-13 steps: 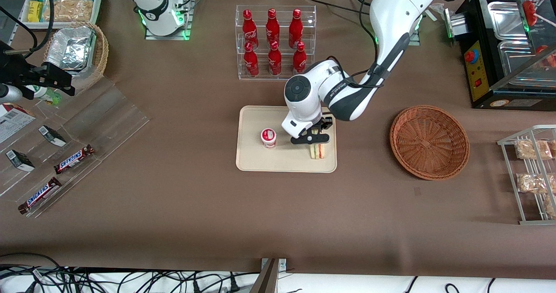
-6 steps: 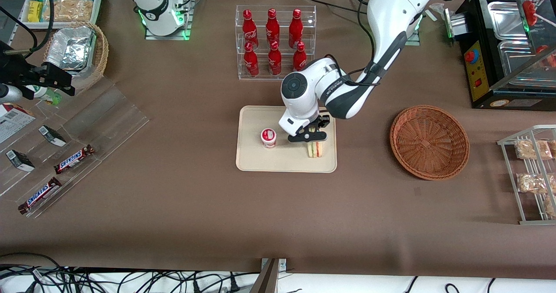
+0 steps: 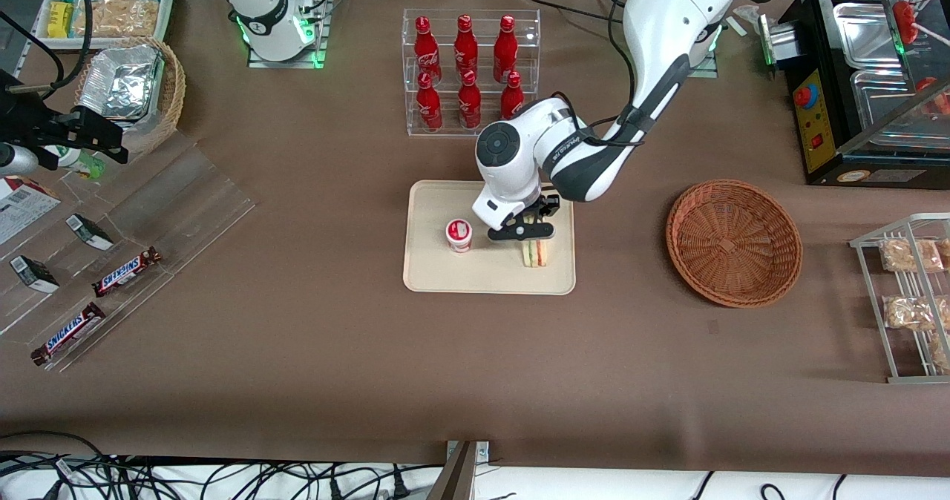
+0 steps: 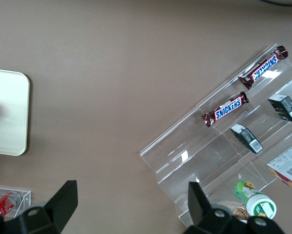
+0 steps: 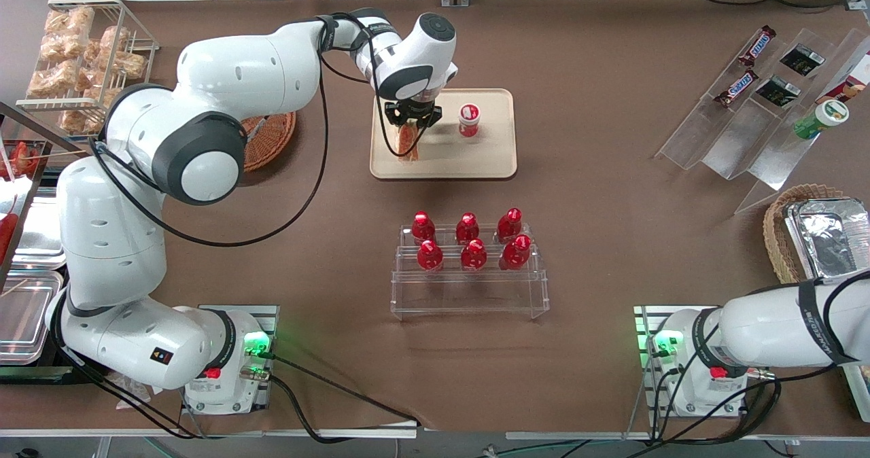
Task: Place sandwich from basket to tray
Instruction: 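Lower the sandwich onto the tray beside the red-and-white bottle, then open the left gripper and lift it off the sandwich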
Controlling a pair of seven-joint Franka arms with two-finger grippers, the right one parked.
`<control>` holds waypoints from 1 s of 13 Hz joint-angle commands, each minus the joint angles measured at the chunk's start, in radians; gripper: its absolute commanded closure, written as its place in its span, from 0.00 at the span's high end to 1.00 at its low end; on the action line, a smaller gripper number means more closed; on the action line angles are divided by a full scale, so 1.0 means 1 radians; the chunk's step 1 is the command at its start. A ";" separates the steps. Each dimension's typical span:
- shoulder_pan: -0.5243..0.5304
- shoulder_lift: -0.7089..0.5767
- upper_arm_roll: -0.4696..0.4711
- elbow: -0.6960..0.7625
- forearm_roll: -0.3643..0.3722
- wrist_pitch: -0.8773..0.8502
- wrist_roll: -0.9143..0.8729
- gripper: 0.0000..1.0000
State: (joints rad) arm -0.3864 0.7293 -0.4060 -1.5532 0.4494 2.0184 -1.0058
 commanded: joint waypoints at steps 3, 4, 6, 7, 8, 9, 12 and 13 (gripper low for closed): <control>-0.014 0.012 0.006 0.027 0.029 0.002 -0.016 1.00; -0.014 0.006 0.006 0.030 0.028 0.000 -0.016 1.00; -0.012 -0.013 0.003 0.030 0.020 -0.006 -0.014 1.00; -0.011 -0.019 0.001 0.030 0.018 -0.009 -0.013 1.00; -0.009 -0.031 -0.001 0.030 0.015 -0.013 -0.014 1.00; -0.005 -0.048 -0.002 0.030 0.012 -0.032 -0.013 1.00; 0.000 -0.096 -0.004 0.030 -0.023 -0.084 -0.002 1.00; 0.003 -0.106 -0.004 0.030 -0.024 -0.093 -0.002 1.00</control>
State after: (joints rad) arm -0.3865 0.6636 -0.4091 -1.5143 0.4461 1.9580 -1.0073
